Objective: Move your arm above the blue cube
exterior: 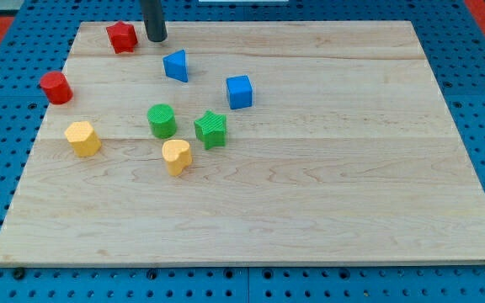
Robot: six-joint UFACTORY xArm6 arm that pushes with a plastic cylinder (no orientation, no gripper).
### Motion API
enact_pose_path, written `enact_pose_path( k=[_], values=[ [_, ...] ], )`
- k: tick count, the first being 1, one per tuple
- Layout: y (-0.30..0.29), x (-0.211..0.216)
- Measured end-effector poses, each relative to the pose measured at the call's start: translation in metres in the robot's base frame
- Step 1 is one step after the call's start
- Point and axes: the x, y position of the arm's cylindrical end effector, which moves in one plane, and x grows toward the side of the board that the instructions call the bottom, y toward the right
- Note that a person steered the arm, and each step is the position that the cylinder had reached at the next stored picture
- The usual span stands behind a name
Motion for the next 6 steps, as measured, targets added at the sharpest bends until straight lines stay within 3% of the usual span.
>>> enact_pose_path(
  k=[3, 6],
  values=[
    [0.013, -0.005],
    [0.142, 0.013]
  ],
)
